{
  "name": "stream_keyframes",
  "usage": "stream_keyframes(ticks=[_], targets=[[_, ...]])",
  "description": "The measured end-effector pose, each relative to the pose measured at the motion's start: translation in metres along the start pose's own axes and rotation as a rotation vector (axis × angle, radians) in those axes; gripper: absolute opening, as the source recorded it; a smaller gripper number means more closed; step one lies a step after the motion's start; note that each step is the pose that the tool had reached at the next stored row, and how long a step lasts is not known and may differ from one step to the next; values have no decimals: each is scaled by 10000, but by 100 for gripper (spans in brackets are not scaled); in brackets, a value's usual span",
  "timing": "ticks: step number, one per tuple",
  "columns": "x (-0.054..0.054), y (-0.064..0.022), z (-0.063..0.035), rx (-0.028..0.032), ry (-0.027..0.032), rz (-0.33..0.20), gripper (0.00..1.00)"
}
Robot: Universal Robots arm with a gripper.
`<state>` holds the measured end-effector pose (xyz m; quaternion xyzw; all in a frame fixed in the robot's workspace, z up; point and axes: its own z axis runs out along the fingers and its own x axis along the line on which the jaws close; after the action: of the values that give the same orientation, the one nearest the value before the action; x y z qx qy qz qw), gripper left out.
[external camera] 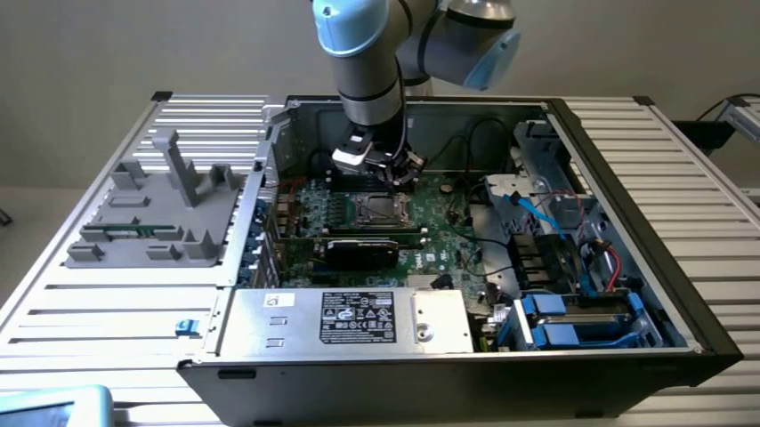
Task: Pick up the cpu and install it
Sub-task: 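Install the first cpu locking lever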
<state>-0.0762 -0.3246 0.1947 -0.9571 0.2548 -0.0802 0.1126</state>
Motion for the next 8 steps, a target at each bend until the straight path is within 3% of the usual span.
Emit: stream_keyframes(ticks=[8], targets=[[0,0,0,3,-7,-24,11]])
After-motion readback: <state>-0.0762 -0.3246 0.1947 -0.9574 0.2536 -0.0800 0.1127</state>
